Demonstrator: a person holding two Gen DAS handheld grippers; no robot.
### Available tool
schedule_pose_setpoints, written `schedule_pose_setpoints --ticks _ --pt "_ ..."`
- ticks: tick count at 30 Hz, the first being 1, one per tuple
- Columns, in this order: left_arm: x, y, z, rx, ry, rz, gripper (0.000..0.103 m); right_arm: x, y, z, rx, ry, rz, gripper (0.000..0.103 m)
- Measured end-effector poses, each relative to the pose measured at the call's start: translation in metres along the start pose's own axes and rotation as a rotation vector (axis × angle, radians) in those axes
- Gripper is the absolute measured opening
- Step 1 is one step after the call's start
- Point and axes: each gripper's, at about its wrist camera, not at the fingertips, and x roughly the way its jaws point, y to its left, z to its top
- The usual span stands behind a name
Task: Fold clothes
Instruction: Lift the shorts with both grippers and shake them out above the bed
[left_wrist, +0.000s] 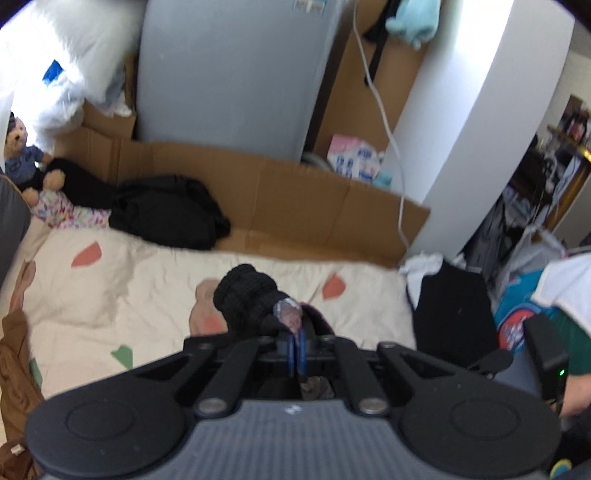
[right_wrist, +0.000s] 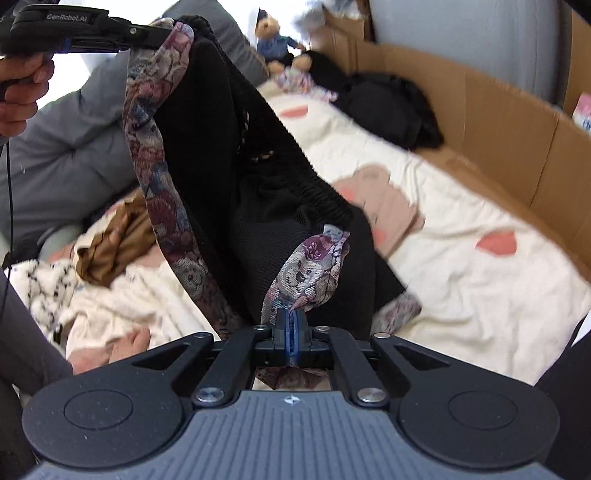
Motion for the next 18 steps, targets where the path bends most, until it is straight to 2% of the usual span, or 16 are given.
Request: schedule_pose_setpoints --ticks 10,13,18 --pt "0.052 0.029 -0.051 0.055 0.244 0.024 0.003 0.029 0.006 -0.023 0.014 0.074 -0.001 0.002" --pt "0.06 0.034 -0.062 0.07 0.285 0.026 0.004 0.036 0.0 -0.024 0.038 0.082 -0.016 0.003" --pt "0.071 0.061 -0.086 0.03 0.373 0.046 0.006 0.051 -0.007 -0.017 0.055 0.094 -0.031 0.003"
